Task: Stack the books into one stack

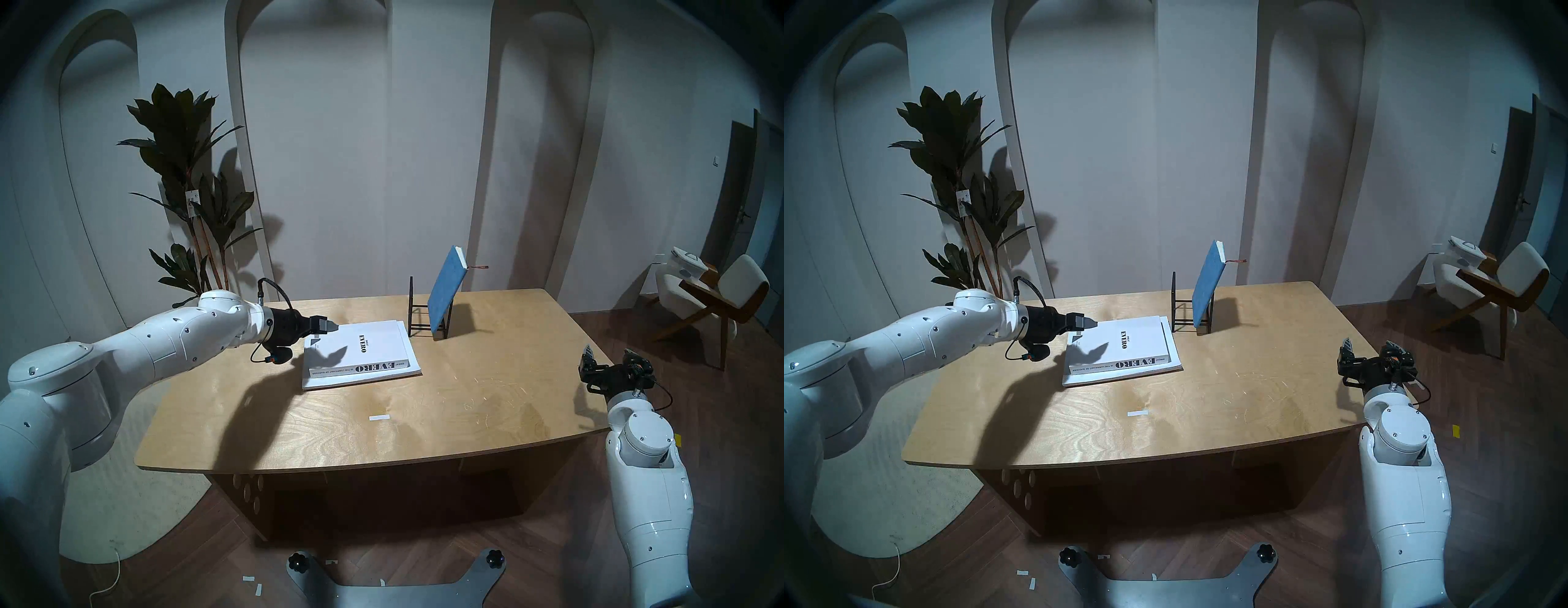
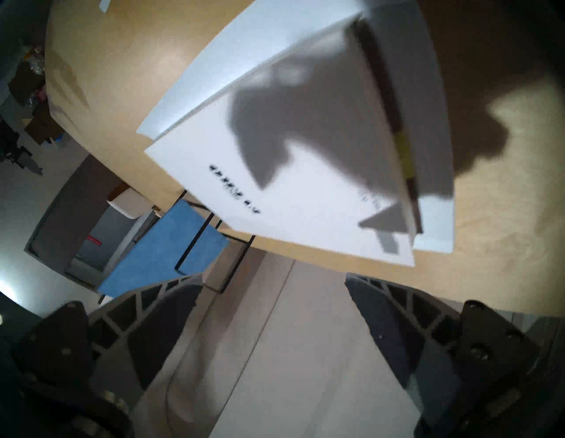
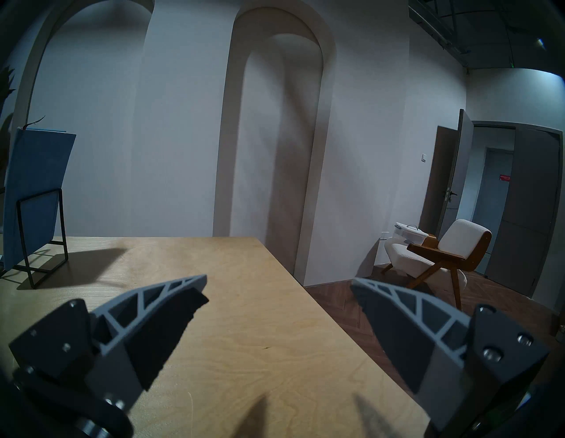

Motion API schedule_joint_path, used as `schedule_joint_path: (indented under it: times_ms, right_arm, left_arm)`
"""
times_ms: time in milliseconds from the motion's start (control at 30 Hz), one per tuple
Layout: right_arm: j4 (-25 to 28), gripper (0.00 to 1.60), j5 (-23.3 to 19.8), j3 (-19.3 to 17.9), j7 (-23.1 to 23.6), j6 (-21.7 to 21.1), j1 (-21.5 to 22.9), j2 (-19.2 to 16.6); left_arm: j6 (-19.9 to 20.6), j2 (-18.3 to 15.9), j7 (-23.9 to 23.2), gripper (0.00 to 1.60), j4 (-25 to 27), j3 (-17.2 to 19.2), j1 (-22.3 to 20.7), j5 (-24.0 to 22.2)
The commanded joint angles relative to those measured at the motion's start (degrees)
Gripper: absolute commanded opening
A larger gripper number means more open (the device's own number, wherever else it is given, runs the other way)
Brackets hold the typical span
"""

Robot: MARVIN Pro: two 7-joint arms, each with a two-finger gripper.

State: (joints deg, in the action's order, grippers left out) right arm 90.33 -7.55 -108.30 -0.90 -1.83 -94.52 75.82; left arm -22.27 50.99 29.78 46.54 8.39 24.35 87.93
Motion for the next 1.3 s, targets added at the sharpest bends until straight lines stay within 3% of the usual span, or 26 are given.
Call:
schedule_joint_path:
  times_ms: [0,467,833,1100,1267]
  right_arm:
    - [1.0,1.6,0.0,0.0,0.1,0.4,0.5,-0.2]
    - [1.2,1.6,-0.2,1.0,0.6,0.5,1.4,0.3]
    - [3.9,1.6,2.2,7.9,1.2,2.5,6.2,1.2]
    - [2.0,1.6,5.6,13.4,0.2,3.6,11.3,2.6]
    - [0.1,1.6,7.0,15.9,-0.4,3.9,13.8,3.1]
  left_arm:
    - [0.9,-0.7,3.6,1.6,1.3,8.4,-0.3,-12.0]
    - [-0.7,-1.3,7.8,1.6,0.5,18.8,6.5,-33.2]
    - [-2.8,-0.4,10.4,1.6,2.1,25.6,13.4,-49.3]
    - [-3.9,0.6,11.2,1.6,5.0,30.2,18.3,-61.4]
    - [-3.7,0.7,11.1,1.6,6.9,31.9,20.1,-66.2]
